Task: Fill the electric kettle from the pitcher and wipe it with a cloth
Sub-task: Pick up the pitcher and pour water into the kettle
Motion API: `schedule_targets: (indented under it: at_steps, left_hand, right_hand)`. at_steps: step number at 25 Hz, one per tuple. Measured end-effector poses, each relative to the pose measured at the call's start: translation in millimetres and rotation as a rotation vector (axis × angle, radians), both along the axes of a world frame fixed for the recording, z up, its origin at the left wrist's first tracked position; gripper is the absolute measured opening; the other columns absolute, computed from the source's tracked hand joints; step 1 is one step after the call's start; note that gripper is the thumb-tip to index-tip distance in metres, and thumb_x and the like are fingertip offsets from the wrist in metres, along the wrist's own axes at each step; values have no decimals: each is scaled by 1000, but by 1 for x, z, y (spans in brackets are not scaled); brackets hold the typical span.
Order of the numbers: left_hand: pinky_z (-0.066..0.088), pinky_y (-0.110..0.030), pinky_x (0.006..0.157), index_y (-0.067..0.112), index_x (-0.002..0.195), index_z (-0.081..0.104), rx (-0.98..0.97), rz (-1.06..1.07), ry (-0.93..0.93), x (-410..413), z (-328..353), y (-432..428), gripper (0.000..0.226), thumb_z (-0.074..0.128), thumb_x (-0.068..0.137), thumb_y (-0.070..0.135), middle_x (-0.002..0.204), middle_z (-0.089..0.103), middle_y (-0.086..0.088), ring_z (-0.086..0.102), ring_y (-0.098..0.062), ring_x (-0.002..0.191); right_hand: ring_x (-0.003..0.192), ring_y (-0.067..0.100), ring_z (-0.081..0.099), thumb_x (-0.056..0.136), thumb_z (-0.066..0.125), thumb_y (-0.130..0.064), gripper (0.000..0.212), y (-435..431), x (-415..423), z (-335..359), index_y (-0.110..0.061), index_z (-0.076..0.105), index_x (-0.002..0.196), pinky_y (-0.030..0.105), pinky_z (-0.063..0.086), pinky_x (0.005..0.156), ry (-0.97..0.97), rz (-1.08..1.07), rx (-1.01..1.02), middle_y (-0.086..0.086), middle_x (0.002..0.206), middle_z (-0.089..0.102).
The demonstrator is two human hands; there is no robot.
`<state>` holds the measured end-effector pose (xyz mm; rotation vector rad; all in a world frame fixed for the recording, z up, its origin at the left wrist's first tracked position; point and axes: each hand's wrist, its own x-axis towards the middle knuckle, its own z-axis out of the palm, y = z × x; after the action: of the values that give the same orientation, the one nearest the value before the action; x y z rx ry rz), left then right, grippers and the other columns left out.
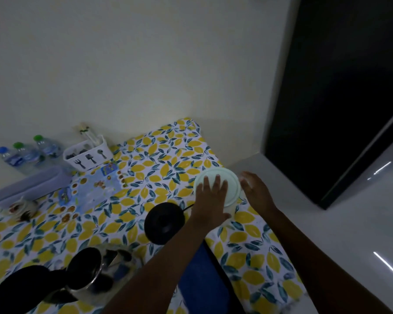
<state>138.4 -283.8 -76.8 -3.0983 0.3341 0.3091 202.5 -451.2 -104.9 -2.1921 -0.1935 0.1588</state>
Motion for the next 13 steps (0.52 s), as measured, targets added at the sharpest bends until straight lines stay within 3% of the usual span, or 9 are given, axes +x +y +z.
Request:
schedule_targets:
  at_steps: [3, 7, 11, 13]
  left_hand:
    - [7, -62, 117, 14, 151, -4, 14, 20, -9, 2, -7, -3, 93, 59, 89, 44, 162, -7, -15, -4, -49, 145]
    - [6, -63, 117, 16, 151, -5, 11, 32, 8, 4, -4, -5, 91, 59, 91, 40, 162, -7, -15, -6, -49, 145]
    - [6, -62, 118, 16, 151, -4, -5, 44, 8, 1, -2, -7, 90, 59, 91, 38, 162, -7, -15, -8, -49, 145]
    - [6, -61, 118, 17, 151, -3, -10, 35, -5, -1, -2, -6, 89, 59, 91, 36, 163, -7, -14, -8, -47, 146]
  right_hand:
    - [102, 28, 60, 100, 43, -32, 33, 4, 19, -12, -4, 60, 105, 30, 39, 79, 142, -48, 133, 15, 106, 64]
    - [82, 28, 61, 98, 42, -42, 49, 4, 27, -26, 1, 60, 83, 40, 46, 75, 198, -62, 229, 18, 86, 64]
    - [46, 11, 47, 91, 52, -54, 55, 8, 38, -23, -18, 51, 50, 32, 38, 56, 327, -100, 268, 2, 50, 53]
    - [40, 9, 43, 86, 60, -50, 48, 9, 41, -24, -21, 50, 49, 29, 36, 51, 413, -171, 318, -3, 45, 49]
